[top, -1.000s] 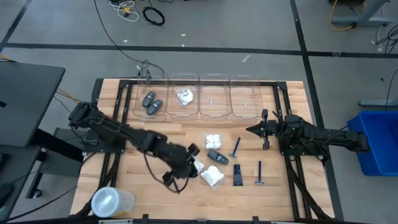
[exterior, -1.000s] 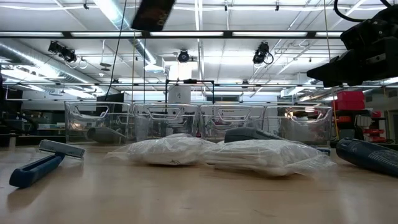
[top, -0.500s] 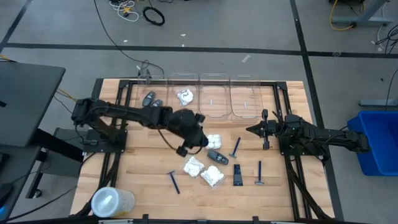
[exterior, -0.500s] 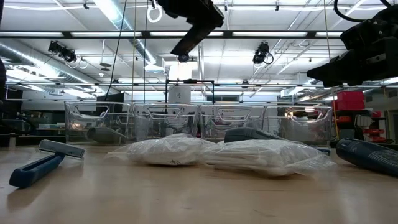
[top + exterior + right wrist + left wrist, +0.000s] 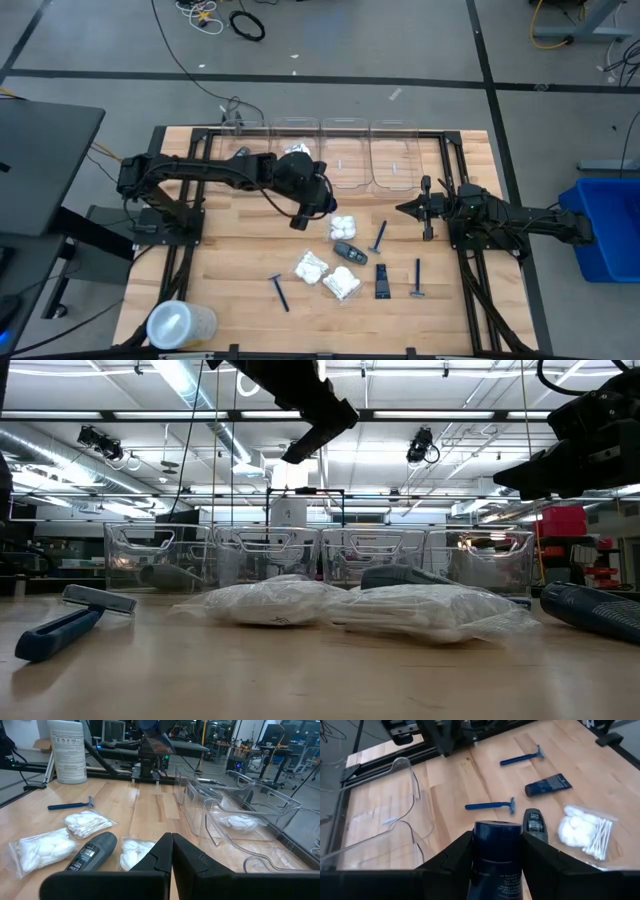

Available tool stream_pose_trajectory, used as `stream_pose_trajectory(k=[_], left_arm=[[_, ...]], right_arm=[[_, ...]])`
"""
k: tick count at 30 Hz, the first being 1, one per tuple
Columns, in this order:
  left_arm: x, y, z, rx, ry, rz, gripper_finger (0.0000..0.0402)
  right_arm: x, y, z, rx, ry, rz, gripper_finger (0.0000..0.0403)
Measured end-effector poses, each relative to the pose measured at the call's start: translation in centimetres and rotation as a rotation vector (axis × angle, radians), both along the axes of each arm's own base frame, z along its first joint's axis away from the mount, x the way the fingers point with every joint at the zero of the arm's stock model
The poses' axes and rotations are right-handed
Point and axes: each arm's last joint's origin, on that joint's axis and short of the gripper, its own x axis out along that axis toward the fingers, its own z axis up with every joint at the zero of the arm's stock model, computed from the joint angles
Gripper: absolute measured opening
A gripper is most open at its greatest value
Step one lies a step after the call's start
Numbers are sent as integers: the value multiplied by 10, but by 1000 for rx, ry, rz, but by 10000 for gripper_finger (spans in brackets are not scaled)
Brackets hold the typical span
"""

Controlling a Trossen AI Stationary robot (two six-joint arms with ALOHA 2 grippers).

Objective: Pick & Place Travel size toiletries
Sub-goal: Put the left blue shave cream into the middle right transparent bin

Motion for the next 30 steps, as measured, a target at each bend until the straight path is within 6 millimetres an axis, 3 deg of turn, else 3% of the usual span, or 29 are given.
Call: stream_pose_trajectory(k=[11,19,30], left_arm=[[7,10,13,-42,-150,88,154],[11,31,30,-55,-340,154,154],[9,48,36,-103,-397,222,154]], right_arm=[[0,0,0,-1,-5,0,14],[0,0,4,10,-43,-1,13],[1,-1,8,41,-89,-51,13]])
